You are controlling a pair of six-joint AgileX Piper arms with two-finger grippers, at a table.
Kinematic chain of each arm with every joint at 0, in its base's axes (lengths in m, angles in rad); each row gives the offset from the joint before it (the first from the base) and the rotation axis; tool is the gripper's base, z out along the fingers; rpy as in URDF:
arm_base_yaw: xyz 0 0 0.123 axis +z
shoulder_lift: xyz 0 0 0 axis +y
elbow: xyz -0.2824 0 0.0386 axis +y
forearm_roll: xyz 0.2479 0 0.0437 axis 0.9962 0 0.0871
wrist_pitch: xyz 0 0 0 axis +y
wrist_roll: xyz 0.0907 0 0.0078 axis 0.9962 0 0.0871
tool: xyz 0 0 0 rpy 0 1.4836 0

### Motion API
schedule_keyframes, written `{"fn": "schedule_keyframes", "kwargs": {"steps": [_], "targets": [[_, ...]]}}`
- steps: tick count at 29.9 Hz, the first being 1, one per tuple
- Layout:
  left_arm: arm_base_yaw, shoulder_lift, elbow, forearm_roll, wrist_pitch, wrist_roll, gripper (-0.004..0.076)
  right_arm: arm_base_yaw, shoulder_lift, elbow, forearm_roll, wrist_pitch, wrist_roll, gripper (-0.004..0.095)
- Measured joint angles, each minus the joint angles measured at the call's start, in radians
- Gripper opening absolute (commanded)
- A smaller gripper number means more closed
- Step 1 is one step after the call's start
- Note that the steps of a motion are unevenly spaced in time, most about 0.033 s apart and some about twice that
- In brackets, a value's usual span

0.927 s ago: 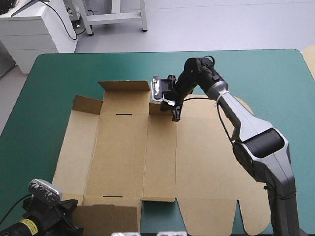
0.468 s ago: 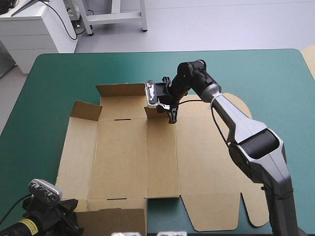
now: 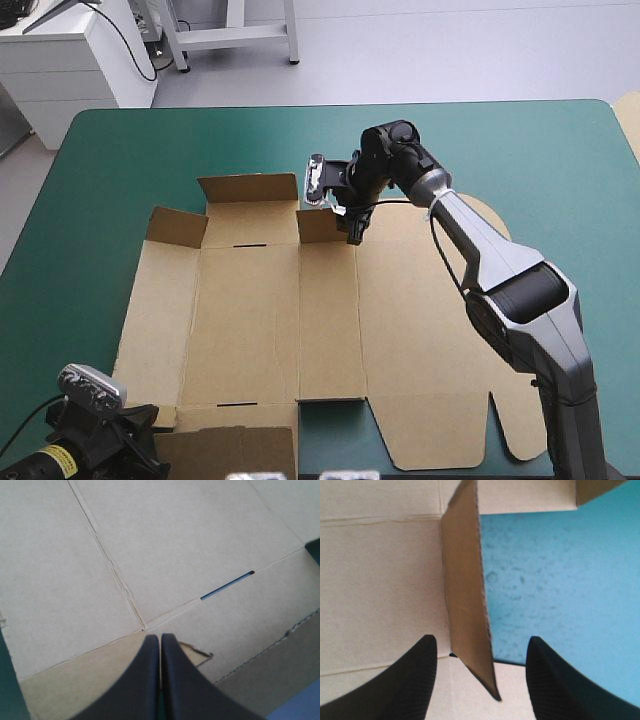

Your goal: Fold the box

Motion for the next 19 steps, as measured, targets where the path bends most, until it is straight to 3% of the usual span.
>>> {"fn": "schedule_keyframes", "kwargs": {"steps": [4,12,19], "targets": [[0.000,0.000,0.000,0.000,0.000,0.000,-0.0008,0.000,-0.025,-0.033,-0.040,0.013,0.102,0.0423],[0.000,0.000,0.000,-0.001,0.000,0.000,-0.0008,-0.036,-0.090,-0.099,-0.065,0.049,0.324,-0.0017],[0.000,0.000,0.000,-0.001,0.000,0.004,-0.0008,-0.119,-0.129,-0.107,-0.083,0.057,0.555,-0.0015]]}}
